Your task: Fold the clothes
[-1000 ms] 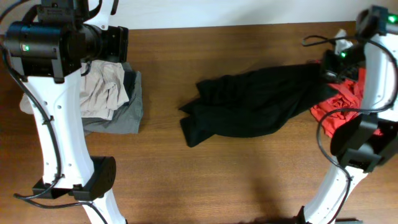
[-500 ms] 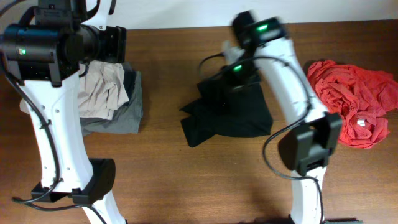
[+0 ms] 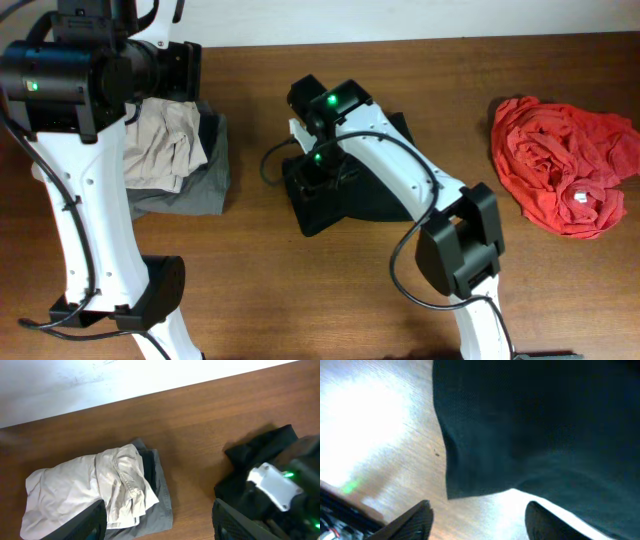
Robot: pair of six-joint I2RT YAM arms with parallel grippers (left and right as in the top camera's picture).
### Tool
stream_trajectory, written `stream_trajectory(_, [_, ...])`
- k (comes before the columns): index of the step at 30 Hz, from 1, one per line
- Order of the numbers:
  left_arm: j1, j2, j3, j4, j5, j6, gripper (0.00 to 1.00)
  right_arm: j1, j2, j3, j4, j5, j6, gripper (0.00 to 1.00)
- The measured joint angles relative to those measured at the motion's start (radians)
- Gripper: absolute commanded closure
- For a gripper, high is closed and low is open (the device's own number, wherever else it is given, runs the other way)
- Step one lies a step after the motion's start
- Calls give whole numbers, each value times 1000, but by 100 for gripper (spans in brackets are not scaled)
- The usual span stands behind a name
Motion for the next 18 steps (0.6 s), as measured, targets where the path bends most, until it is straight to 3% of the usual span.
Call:
stream_trajectory(5, [0,0,0,1,2,0,33,-103,-83,28,-10,0,5,31])
stream_trajectory(8, [0,0,0,2,37,0,34,-200,-91,34,-21,-23,3,51])
stream_trajectory(10, [0,-1,-8,2,54,0,49,-279,-90,27,-20,-53,-10,70])
stream_trajectory(12, [0,-2,-28,2,64,-1,74,-325,-90,13,-12,-89,-24,82])
stream_trajectory(16, [0,-4,-98,3,78,-5,90,-304,-91,-90,103,-136,-33,92])
stream_trajectory(18, [0,-5,-160,3,86,-3,94,-272,-90,-169,199,-152,-21,96])
